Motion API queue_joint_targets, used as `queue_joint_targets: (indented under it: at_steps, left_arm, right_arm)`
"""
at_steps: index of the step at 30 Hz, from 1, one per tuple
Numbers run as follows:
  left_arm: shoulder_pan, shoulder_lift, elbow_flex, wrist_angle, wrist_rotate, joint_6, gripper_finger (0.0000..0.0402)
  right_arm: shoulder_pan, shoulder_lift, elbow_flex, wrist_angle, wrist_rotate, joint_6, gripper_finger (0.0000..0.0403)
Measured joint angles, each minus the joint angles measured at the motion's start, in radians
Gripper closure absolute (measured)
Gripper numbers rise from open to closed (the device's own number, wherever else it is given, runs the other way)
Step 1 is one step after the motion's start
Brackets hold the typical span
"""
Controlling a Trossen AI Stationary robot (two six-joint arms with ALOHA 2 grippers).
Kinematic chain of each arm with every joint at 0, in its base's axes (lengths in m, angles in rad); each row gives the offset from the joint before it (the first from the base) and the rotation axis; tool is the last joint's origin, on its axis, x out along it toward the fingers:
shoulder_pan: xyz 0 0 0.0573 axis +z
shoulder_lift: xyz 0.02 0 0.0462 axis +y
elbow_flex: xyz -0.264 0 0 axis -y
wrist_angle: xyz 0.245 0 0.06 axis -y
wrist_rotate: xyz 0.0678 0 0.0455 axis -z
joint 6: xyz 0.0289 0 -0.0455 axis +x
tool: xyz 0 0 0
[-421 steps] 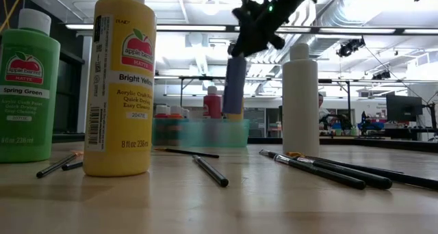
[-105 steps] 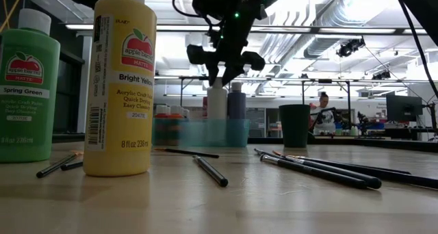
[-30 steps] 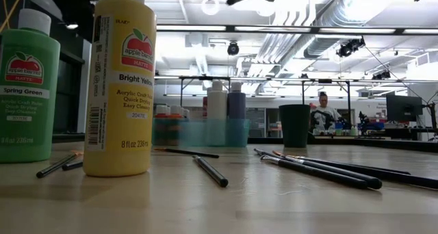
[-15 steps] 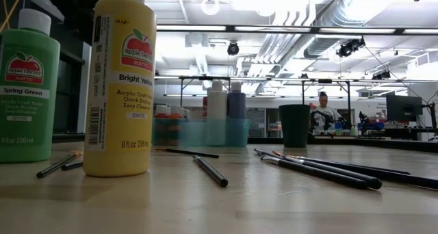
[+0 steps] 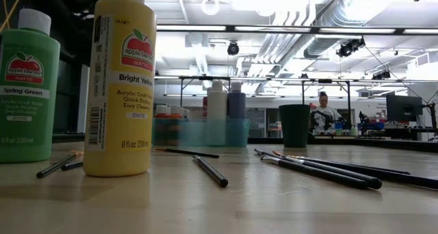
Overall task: Pick & Place Paint Supplies
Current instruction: Put the green paint bottle into the green bin
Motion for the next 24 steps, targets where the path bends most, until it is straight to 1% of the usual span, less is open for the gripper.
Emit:
queue_joint_targets:
  at_steps: [5,9,12,16,19,24]
  left_arm:
    - [0.028,0.000,-0.038,0.051,0.029,-0.005,0.0195]
    - [0.043,0.000,-0.075,0.053,0.018,-0.026,0.0195]
    - [0.046,-0.001,-0.076,0.067,0.019,-0.027,0.0195]
    - [0.047,0.000,-0.076,0.061,-0.047,-0.030,0.0189]
    - [0.047,0.000,-0.076,0.060,-0.046,-0.033,0.0168]
    - [0.046,0.000,-0.076,0.058,-0.022,-0.033,0.0111]
  right_arm:
    - [-0.001,0.001,0.000,-0.002,0.000,-0.042,0.0157]
    - [-0.013,0.004,0.000,-0.004,-0.011,-0.075,0.0157]
    - [-0.027,0.004,0.000,-0.012,-0.012,-0.082,0.0157]
    - [-0.051,0.003,0.000,-0.019,-0.046,-0.083,0.0157]
    - [-0.065,0.003,0.000,-0.029,-0.064,-0.089,0.0157]
    - [-0.082,0.003,0.000,-0.039,-0.065,-0.108,0.0157]
